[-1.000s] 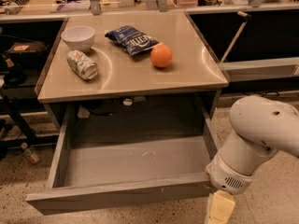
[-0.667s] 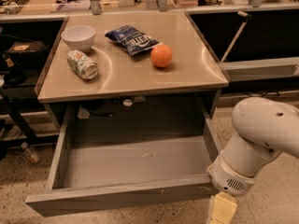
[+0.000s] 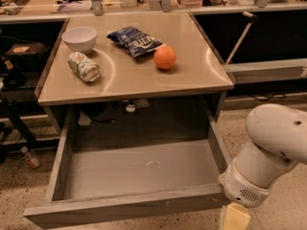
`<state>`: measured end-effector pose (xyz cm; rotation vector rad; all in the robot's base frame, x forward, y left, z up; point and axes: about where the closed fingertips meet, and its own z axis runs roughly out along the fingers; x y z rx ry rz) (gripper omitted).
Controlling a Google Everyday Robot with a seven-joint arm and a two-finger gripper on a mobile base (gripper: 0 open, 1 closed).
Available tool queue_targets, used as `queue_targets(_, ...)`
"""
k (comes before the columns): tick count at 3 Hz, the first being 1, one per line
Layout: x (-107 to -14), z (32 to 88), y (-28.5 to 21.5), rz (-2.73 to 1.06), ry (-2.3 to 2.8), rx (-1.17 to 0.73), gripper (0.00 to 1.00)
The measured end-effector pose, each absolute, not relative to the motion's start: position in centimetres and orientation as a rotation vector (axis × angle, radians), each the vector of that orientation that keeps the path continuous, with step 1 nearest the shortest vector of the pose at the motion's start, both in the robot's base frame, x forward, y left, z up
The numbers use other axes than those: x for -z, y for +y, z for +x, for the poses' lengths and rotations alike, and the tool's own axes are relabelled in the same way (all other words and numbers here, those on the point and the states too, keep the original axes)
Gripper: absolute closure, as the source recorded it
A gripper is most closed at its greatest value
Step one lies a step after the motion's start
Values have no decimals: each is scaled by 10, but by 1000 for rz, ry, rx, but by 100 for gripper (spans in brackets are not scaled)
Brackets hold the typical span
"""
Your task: Open top drawer
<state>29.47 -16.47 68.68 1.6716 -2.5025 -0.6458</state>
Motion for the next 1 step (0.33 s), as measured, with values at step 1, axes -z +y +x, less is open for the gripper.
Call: queue_targets(1,-690,284,-172,1642,-2526,651,0)
